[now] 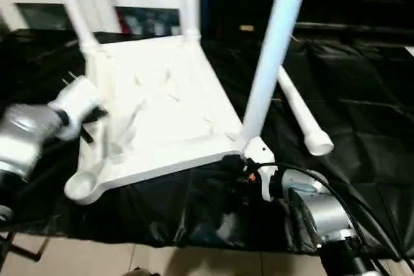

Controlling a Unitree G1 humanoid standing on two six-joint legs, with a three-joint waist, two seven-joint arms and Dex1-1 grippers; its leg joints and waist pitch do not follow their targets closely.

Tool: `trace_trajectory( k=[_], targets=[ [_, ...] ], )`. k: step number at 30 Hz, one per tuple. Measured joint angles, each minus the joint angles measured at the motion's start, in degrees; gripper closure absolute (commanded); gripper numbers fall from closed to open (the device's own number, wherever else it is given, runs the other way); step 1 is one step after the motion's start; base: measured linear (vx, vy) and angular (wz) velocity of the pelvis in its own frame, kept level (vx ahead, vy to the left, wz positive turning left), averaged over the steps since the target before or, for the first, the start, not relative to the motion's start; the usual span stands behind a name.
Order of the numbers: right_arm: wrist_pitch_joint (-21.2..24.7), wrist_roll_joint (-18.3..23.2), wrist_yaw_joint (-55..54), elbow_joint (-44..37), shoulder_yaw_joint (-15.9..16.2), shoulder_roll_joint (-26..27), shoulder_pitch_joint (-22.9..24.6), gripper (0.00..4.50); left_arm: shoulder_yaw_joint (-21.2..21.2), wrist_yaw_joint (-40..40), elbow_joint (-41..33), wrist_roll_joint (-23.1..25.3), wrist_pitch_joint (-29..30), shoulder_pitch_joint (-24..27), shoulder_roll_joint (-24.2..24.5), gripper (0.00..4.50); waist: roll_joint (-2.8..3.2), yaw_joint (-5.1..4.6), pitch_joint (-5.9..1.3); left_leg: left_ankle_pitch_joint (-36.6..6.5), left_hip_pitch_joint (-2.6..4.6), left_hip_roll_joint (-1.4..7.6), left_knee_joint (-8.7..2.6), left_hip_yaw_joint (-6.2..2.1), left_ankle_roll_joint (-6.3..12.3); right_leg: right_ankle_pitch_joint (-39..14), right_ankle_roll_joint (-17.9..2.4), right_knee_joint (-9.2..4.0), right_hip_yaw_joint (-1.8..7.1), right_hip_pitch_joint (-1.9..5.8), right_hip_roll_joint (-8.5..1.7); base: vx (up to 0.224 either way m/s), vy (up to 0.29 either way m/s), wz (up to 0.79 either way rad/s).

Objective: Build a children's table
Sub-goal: Rotate leg to tighten, then rotate table base

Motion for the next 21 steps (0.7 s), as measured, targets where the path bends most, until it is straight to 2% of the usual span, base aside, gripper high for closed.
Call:
trace_trajectory(
  k=[5, 9, 12, 17, 21],
  targets=[
    [-0.54, -2.21, -4.13, 2.54, 0.92, 1.6, -1.38, 0.47, -1.6, -0.02, 0.57, 1.98, -0.68, -0.06, 0.57, 4.49, -0.05, 0.0, 0.0, 0.02, 0.2, 0.01, 0.05, -0.02, -0.05, -0.01, 0.01, 0.24, 0.02, 0.06, 0.0, 0.0, 0.0, 0.0],
    [-1.89, -4.3, -9.23, 6.56, 0.86, 3.41, -4.19, 0.47, -4.77, -4.35, -1.85, 2.82, -0.3, 0.34, 2.86, 4.49, 0.04, -0.94, -0.06, 0.05, 0.37, 0.01, 0.05, -0.02, -0.1, -0.01, 0.01, 0.32, 0.06, 0.11, 0.0, 0.0, 0.0, 0.0],
    [-2.13, -4.95, -12.99, 8.39, -0.39, 4.71, -5.66, 0.47, -6.04, -7.82, -5.05, 2.79, 0.53, 1.3, 4.33, 4.49, 0.06, -1.73, -0.07, 0.06, 0.42, -0.01, 0.06, -0.01, -0.13, -0.01, 0.02, 0.51, 0.11, 0.1, -0.01, 0.0, 0.0, 0.0],
    [-2.16, -5.13, -13.9, 8.4, -1.27, 5.22, -6.3, 0.47, -5.73, -8.23, -5.71, 2.72, 1.3, 1.58, 4.54, 4.49, 0.05, -2.16, -0.06, 0.06, 0.4, 0.0, 0.06, -0.03, -0.13, -0.04, 0.05, 0.66, 0.1, 0.02, 0.0, 0.0, 0.0, 0.0],
    [-2.57, -5.41, -14.94, 9.47, -1.23, 5.86, -7.0, 0.47, -6.8, -12.72, -7.8, 1.75, 1.54, 2.23, 6.1, 4.49, 0.04, -2.5, -0.06, 0.07, 0.4, 0.0, 0.08, -0.02, -0.14, -0.04, 0.04, 0.65, 0.12, 0.02, 0.0, 0.0, 0.0, 0.0]
  ],
)
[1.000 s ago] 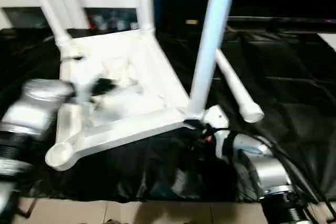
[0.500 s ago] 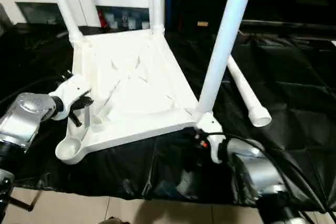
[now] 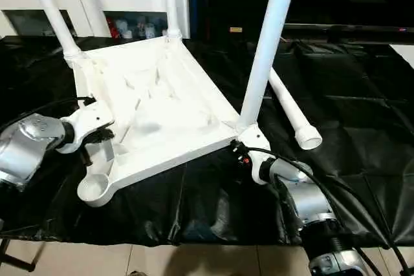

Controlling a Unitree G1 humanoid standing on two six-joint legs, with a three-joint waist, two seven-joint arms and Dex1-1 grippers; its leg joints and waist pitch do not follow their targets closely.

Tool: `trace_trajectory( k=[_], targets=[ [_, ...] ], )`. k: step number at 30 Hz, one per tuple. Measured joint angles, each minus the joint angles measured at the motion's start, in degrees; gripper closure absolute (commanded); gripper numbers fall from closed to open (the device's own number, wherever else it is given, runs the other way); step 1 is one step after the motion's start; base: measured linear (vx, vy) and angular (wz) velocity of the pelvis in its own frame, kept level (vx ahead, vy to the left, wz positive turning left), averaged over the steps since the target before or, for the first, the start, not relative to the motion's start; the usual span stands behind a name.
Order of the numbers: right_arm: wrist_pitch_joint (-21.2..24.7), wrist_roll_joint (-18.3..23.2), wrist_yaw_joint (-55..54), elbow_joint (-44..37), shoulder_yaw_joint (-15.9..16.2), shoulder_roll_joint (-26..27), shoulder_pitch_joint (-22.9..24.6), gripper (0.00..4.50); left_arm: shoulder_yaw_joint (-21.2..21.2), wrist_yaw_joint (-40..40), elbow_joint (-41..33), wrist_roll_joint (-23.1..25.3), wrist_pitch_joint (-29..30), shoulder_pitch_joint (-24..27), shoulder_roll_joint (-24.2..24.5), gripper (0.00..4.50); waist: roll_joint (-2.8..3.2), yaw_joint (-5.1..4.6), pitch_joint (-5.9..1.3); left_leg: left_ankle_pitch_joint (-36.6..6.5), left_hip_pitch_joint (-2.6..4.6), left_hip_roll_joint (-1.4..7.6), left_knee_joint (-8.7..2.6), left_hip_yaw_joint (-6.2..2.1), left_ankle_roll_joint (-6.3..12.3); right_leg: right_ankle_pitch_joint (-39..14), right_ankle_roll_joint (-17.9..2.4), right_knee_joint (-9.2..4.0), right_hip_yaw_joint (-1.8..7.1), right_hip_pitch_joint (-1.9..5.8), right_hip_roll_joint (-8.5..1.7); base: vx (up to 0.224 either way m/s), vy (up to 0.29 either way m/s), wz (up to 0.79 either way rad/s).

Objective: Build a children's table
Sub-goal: Rotate table base

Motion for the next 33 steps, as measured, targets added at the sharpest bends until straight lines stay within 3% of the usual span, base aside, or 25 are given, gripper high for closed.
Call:
trace_trajectory(
  k=[7, 16, 25, 28, 33],
  targets=[
    [-1.19, -3.73, -4.49, 4.27, 0.74, 0.66, -3.63, 0.47, -2.75, -6.24, -4.79, 0.02, -0.64, 1.15, 1.0, 4.49, 0.11, -0.59, -0.06, -0.01, 0.02, -0.01, 0.01, 0.01, -0.01, -0.01, -0.01, 0.0, 0.04, 0.0, 0.0, 0.0, 0.0, 0.0],
    [-2.92, -5.18, -6.0, 5.27, 1.02, 1.75, -4.56, 0.47, -1.93, -2.75, -2.91, -0.15, -0.28, 0.06, -0.81, 4.49, 0.0, -0.58, 0.0, 0.0, 0.05, -0.01, 0.01, -0.01, -0.02, -0.01, -0.02, 0.1, 0.03, -0.03, 0.0, 0.0, 0.0, 0.0],
    [-3.84, -5.31, -5.82, 5.27, 0.95, 1.28, -4.69, 0.47, 0.44, -3.71, -3.27, 0.58, 3.37, -0.04, 5.45, 4.49, -0.19, -0.45, 0.1, 0.13, -0.27, 0.01, 0.01, -0.03, -0.21, 0.09, -0.18, 0.12, 0.01, -0.38, 0.04, 0.0, 0.0, 0.0],
    [-3.99, -5.32, -5.77, 5.34, 0.96, 1.3, -4.76, 0.47, 0.21, -3.51, -1.75, 0.51, 2.83, -0.04, 4.65, 4.49, -0.25, -0.48, 0.09, 0.13, -0.37, 0.01, 0.01, -0.01, -0.21, 0.1, -0.19, 0.14, 0.01, -0.5, 0.03, 0.0, 0.0, 0.0],
    [-4.36, -5.61, -5.9, 7.37, 0.98, 1.53, -6.05, 0.47, -1.28, -2.16, 1.85, -0.54, -0.18, -0.02, -0.96, 4.49, -0.37, -0.45, 0.11, 0.14, -0.35, 0.01, 0.06, -0.01, -0.2, 0.15, -0.26, 0.18, 0.02, -0.51, 0.03, 0.0, 0.0, 0.0]
  ],
)
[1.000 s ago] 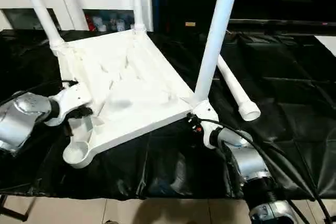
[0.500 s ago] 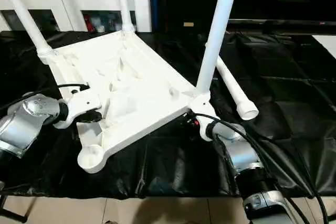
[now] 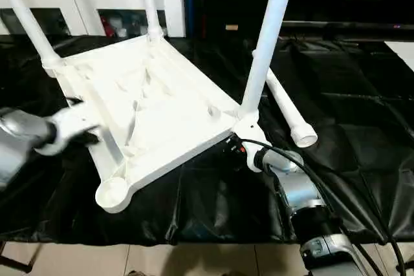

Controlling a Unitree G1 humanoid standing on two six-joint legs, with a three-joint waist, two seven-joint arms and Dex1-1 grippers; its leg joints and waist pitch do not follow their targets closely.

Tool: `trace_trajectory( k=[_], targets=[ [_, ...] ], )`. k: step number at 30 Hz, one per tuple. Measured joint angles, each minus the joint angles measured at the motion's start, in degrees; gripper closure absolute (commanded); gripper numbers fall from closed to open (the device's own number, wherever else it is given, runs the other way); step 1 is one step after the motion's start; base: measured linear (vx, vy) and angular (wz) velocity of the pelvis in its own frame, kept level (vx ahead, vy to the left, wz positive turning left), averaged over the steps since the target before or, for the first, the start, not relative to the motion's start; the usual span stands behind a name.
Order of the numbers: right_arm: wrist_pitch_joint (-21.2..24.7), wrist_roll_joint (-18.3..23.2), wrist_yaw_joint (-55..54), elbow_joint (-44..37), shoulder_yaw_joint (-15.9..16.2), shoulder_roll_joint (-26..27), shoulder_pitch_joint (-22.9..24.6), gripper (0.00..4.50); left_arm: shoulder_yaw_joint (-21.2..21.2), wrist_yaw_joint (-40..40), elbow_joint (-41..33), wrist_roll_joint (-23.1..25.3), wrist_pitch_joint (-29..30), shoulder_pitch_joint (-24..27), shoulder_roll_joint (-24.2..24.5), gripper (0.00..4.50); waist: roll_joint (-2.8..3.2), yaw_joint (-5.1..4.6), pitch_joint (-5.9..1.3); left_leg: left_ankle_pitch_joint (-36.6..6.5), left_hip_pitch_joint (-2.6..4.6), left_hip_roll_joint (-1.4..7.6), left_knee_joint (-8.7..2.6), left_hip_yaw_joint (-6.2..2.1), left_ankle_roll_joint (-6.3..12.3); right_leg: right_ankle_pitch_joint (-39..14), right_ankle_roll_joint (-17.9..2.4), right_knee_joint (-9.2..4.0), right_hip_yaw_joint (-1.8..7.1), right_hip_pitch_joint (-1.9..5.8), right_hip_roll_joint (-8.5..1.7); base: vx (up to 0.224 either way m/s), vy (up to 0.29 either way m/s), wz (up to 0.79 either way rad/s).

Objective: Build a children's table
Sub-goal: Rotate table base

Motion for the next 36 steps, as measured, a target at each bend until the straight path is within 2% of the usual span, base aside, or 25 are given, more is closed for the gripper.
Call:
trace_trajectory(
  k=[3, 9, 15, 22, 28, 36],
  targets=[
    [-0.59, -0.84, -1.22, 2.82, 0.1, 0.6, -1.89, 0.47, -2.06, 0.32, 2.34, 0.18, -2.17, -0.31, -2.61, 4.49, -0.07, 0.12, 0.01, 0.0, 0.0, 0.01, 0.05, -0.01, 0.0, 0.02, -0.02, 0.05, 0.0, 0.0, 0.0, 0.0, 0.0, 0.0],
    [-2.16, -2.4, -2.69, 8.44, 0.59, 1.81, -5.73, 0.47, -6.54, -9.1, -1.65, 0.93, -2.57, -1.0, 0.57, 4.49, -0.06, -0.25, 0.0, -0.01, 0.1, 0.02, 0.04, -0.01, -0.02, 0.02, -0.03, 0.08, 0.01, -0.03, 0.0, 0.0, 0.0, 0.0],
    [-4.57, -3.75, -5.12, 16.58, 0.39, 3.53, -10.47, 0.47, -6.95, -13.33, -5.12, -2.12, -0.05, -0.14, -1.07, 4.49, -0.06, -0.45, 0.01, -0.01, 0.11, 0.02, 0.05, 0.02, -0.02, 0.02, -0.03, 0.22, 0.04, -0.13, 0.0, 0.0, 0.0, 0.0],
    [-6.89, -4.37, -7.8, 23.4, -0.16, 6.12, -14.31, 0.47, -7.06, -13.19, -6.8, -3.57, 2.27, -0.06, -5.63, 4.49, -0.18, -0.76, 0.08, -0.01, 0.07, 0.03, 0.06, 0.03, -0.02, 0.02, -0.04, 0.27, 0.05, -0.21, 0.0, 0.0, 0.0, 0.0],
    [-9.05, -5.19, -9.03, 27.25, -0.16, 8.59, -16.97, 0.47, -6.97, -7.94, -2.7, -3.53, 1.84, -2.75, -10.29, 4.49, -0.47, -0.82, 0.26, 0.0, 0.03, 0.04, 0.18, 0.02, -0.01, 0.02, -0.05, 0.39, 0.06, -0.26, 0.0, 0.0, 0.0, 0.0],
    [-10.83, -5.34, -9.57, 29.76, -0.88, 8.94, -17.25, 0.47, -5.4, -3.52, 1.43, -3.63, 2.8, -4.86, -16.34, 4.49, -0.51, -0.12, 0.34, 0.0, -0.04, 0.04, 0.23, 0.02, 0.0, 0.02, -0.05, 0.39, 0.05, -0.28, -0.01, 0.0, 0.0, 0.0]
  ],
)
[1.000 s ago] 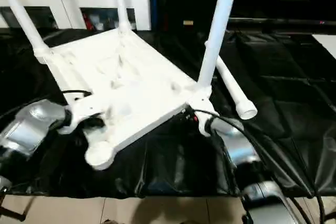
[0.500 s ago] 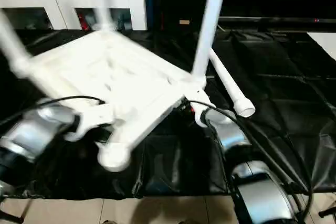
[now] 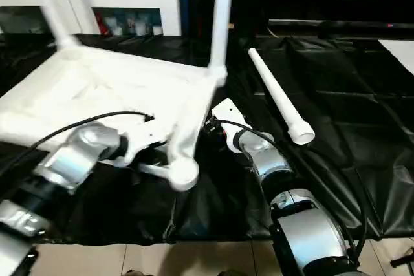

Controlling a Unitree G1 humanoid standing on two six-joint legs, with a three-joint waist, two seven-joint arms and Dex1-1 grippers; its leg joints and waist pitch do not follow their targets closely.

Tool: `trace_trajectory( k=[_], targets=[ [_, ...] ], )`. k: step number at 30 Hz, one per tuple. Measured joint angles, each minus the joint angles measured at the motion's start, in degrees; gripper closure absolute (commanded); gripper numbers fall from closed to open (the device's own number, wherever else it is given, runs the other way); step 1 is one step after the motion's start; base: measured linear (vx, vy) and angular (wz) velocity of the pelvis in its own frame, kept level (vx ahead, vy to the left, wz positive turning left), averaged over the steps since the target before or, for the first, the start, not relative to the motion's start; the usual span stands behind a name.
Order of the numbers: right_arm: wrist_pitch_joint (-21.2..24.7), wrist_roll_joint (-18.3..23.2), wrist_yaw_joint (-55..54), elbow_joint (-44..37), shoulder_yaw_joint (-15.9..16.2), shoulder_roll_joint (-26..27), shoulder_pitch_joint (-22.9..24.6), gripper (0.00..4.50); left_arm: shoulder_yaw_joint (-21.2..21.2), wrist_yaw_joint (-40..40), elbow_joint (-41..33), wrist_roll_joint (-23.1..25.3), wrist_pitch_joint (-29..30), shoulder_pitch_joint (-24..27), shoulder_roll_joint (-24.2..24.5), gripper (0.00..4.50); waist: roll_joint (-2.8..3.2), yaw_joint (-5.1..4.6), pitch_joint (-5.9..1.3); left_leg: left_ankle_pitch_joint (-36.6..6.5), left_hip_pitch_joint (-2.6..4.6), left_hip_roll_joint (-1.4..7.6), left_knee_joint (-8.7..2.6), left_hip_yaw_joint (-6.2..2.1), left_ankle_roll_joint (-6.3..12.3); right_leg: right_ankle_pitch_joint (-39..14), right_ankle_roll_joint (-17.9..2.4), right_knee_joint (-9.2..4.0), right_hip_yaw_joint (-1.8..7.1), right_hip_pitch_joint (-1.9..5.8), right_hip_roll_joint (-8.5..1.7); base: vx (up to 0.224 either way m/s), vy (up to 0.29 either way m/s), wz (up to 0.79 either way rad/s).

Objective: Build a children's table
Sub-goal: Rotate table base, then pick table leg

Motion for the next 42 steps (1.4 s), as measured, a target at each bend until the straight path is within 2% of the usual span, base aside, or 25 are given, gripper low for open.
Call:
trace_trajectory(
  k=[5, 9, 10, 14, 18, 20, 24, 28, 31, 34, 37, 38, 42],
  targets=[
    [-0.19, 0.14, -2.33, 0.63, -1.78, 0.28, -0.57, 0.47, 1.56, 7.19, 4.98, -0.28, -3.31, -2.54, -3.6, 4.49, 0.06, -0.11, 0.05, 0.0, -0.01, 0.01, 0.12, -0.02, 0.0, 0.01, -0.01, 0.15, 0.0, -0.02, -0.01, 0.0, 0.0, 0.0],
    [-0.05, 2.38, -3.05, 0.59, -4.21, 0.37, -0.72, 0.47, 4.59, 11.41, 4.31, -0.53, -4.62, -3.29, -3.75, 4.49, 0.15, -0.07, 0.1, 0.0, -0.01, 0.02, 0.12, -0.03, 0.0, 0.0, -0.02, 0.25, -0.01, -0.08, -0.01, 0.0, 0.0, 0.0],
    [-0.01, 2.91, -3.01, 0.56, -4.54, 0.3, -0.77, 0.31, 5.15, 12.13, 3.86, -0.62, -4.72, -3.48, -3.77, 4.29, 0.17, -0.05, 0.11, 0.0, -0.01, 0.02, 0.12, -0.03, 0.0, -0.01, -0.03, 0.27, -0.01, -0.08, -0.01, 0.0, 0.0, 0.0],
    [0.35, 5.31, -2.87, -0.22, -7.14, -1.39, -1.27, 0.05, 12.06, 13.96, -4.28, -4.75, -3.49, -2.59, -2.91, 4.06, 0.38, 0.25, 0.26, 0.0, -0.04, 0.03, 0.17, -0.02, -0.01, -0.02, -0.05, 0.31, -0.01, -0.1, -0.02, 0.0, 0.0, 0.0],
    [1.7, 5.95, -5.31, 0.54, -10.35, -6.07, -4.86, 0.0, 17.86, 14.32, -10.47, -9.62, -4.17, 0.5, -1.44, 3.68, 0.39, 0.87, 0.26, 0.0, -0.03, 0.03, 0.21, -0.02, 0.0, -0.04, -0.08, 0.34, -0.01, -0.1, -0.02, 0.0, 0.0, 0.0],
    [2.1, 6.21, -6.64, 1.43, -11.2, -7.73, -7.15, 0.0, 18.69, 13.92, -10.89, -10.91, -5.12, 1.4, -0.85, 3.53, 0.39, 1.29, 0.26, 0.0, -0.02, 0.03, 0.23, -0.02, -0.01, -0.04, -0.08, 0.35, -0.01, -0.1, -0.02, 0.0, 0.0, 0.0],
    [3.59, 6.21, -8.46, 5.21, -11.66, -10.89, -10.36, 0.0, 18.9, 11.37, -15.41, -12.33, -6.67, 4.21, 1.65, 3.2, 0.78, 1.73, 0.5, 0.0, -0.05, 0.02, 0.24, -0.03, -0.02, -0.04, -0.08, 0.36, -0.01, -0.09, -0.03, 0.0, 0.0, 0.0],
    [6.07, 6.12, -9.92, 9.28, -12.61, -13.52, -12.15, 0.0, 19.45, 9.04, -22.14, -14.29, -3.37, 7.02, 4.47, 2.82, 1.09, 2.83, 0.68, 0.0, -0.1, 0.03, 0.24, -0.03, -0.02, -0.08, -0.13, 0.4, -0.05, -0.15, -0.03, 0.0, 0.0, 0.0],
    [7.55, 5.91, -11.09, 11.01, -13.15, -15.19, -12.82, 0.0, 19.98, 7.96, -27.23, -15.7, -0.46, 8.84, 7.06, 2.72, 1.19, 3.59, 0.74, 0.0, -0.1, 0.05, 0.24, -0.04, -0.02, -0.1, -0.16, 0.46, -0.09, -0.18, -0.03, 0.0, 0.0, 0.0],
    [8.36, 5.92, -12.85, 12.44, -13.88, -16.52, -13.06, 0.0, 22.16, 6.0, -32.38, -18.27, 1.72, 12.06, 10.43, 2.49, 1.83, 4.06, 1.21, 0.0, -0.13, 0.03, 0.26, -0.05, -0.02, -0.1, -0.18, 0.45, -0.08, -0.2, -0.04, 0.0, 0.0, 0.0],
    [8.86, 5.82, -14.07, 13.81, -14.09, -17.49, -13.06, 0.0, 25.17, 4.79, -36.15, -20.79, 3.56, 14.19, 12.77, 2.29, 2.48, 4.78, 1.99, -0.01, -0.16, 0.02, 0.25, -0.06, -0.03, -0.1, -0.18, 0.46, -0.08, -0.24, -0.05, 0.0, 0.0, 0.0],
    [9.0, 5.62, -14.35, 14.18, -14.25, -17.62, -13.05, 0.0, 26.06, 4.3, -37.61, -21.99, 4.52, 14.54, 13.41, 2.11, 2.63, 4.86, 2.2, -0.01, -0.26, 0.02, 0.23, -0.06, -0.03, -0.1, -0.18, 0.49, -0.08, -0.35, -0.05, 0.0, 0.0, 0.0],
    [10.02, 5.01, -15.72, 15.33, -14.28, -18.96, -12.99, 0.0, 27.92, 0.07, -43.11, -27.14, 10.45, 16.69, 18.53, 2.11, 2.99, 5.65, 2.58, 0.02, -1.04, 0.02, 0.24, -0.11, -0.02, -0.12, -0.21, 0.6, -0.1, -1.12, -0.04, 0.0, 0.0, 0.0]
  ],
)
